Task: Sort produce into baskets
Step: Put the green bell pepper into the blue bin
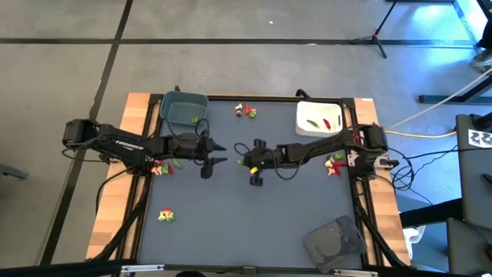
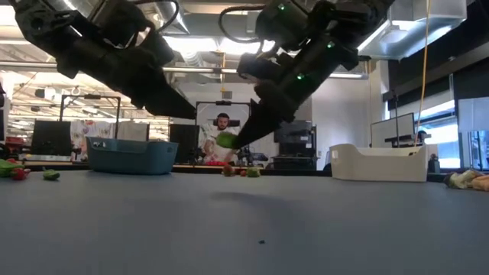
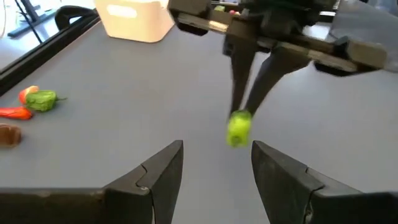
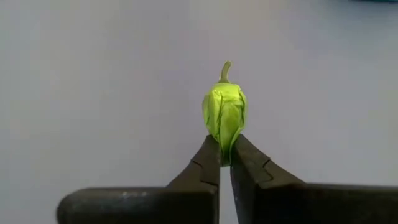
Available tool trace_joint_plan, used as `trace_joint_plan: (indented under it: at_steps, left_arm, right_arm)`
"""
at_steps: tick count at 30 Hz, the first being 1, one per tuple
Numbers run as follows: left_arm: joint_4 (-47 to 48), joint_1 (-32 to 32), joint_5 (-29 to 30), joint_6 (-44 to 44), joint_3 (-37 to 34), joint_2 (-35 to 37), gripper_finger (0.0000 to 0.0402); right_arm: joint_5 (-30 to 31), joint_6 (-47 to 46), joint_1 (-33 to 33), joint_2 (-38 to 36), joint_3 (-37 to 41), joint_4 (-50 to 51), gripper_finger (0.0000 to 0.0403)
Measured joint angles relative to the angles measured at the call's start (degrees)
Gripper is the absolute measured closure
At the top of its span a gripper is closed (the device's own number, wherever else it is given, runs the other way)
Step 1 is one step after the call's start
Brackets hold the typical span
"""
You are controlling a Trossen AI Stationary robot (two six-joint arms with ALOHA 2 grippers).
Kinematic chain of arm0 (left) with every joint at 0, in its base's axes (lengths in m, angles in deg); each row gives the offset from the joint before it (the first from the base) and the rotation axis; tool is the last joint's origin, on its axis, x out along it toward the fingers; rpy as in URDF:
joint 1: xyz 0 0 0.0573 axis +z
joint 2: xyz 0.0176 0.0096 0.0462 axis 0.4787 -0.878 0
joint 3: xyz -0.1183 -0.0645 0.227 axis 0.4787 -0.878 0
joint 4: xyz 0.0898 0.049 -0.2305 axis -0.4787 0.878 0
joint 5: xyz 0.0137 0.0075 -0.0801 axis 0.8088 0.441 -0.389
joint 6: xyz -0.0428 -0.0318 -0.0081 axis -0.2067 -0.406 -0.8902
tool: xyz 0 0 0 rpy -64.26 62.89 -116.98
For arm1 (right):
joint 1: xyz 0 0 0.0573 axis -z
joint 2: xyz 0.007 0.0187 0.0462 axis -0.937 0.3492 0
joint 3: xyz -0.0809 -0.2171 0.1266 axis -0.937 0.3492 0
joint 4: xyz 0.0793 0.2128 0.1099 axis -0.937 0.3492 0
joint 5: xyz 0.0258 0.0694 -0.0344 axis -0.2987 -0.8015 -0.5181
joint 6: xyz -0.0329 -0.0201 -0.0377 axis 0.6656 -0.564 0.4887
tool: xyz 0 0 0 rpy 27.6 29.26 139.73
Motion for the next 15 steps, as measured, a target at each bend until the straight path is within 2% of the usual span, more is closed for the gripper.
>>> trace_joint_plan:
  at_steps: [8, 15]
  left_arm:
    - [-1.27, -0.72, -0.11, 3.43, 0.00, 0.00, 0.0195]
    - [-5.38, -0.68, 1.75, 8.67, 0.02, -1.31, 0.0199]
  right_arm:
    - [-0.43, -2.49, 2.28, 0.03, 0.00, -6.66, 0.0392]
    - [-2.78, -1.97, 2.22, 0.03, 0.00, -13.76, 0.0386]
